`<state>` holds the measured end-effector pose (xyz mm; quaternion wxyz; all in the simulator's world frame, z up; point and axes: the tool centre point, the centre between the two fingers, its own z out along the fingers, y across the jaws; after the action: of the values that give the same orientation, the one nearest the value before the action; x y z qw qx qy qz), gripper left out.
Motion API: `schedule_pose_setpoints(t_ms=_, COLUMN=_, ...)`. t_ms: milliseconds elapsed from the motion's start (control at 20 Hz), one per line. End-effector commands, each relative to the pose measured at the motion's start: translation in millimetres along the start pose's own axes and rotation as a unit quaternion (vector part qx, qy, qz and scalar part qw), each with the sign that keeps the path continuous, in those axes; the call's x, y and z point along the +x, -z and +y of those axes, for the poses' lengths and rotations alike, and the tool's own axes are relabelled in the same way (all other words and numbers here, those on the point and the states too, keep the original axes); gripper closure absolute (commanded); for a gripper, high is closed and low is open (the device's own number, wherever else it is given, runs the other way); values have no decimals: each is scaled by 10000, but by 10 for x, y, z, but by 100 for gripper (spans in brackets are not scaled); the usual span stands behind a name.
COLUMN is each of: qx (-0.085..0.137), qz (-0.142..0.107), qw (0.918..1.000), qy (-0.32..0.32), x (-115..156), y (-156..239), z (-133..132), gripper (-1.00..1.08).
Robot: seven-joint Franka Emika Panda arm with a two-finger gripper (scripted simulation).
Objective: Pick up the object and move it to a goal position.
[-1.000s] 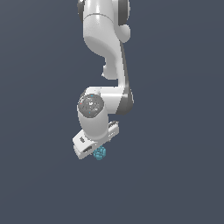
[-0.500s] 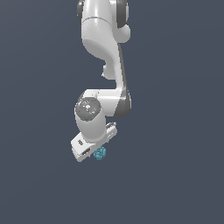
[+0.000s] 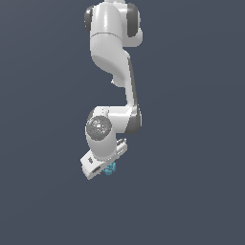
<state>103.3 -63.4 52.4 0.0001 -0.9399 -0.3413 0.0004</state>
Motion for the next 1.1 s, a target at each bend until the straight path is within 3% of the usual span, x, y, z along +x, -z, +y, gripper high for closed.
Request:
schedule_pose_setpoints(t_ms=0, qx=-3, qz=3, qw=10000, qy=4, x=0, y=-97, z=1, gripper=-92)
schedule_pose_setpoints(t_ms=300, qx=-3, qz=4, qw=10000, qy=6, x=13, y=-114, z=9, gripper=-92)
schedule_pose_setpoints(t_ms=350, qx=-3, qz=4, qw=10000, qy=6, x=13, y=-114, z=9, gripper=108)
schedule_pose_setpoints(t_ms=1050, qx=-3, qz=4, qw=10000, qy=6, x=6, y=-102, z=-8, gripper=108)
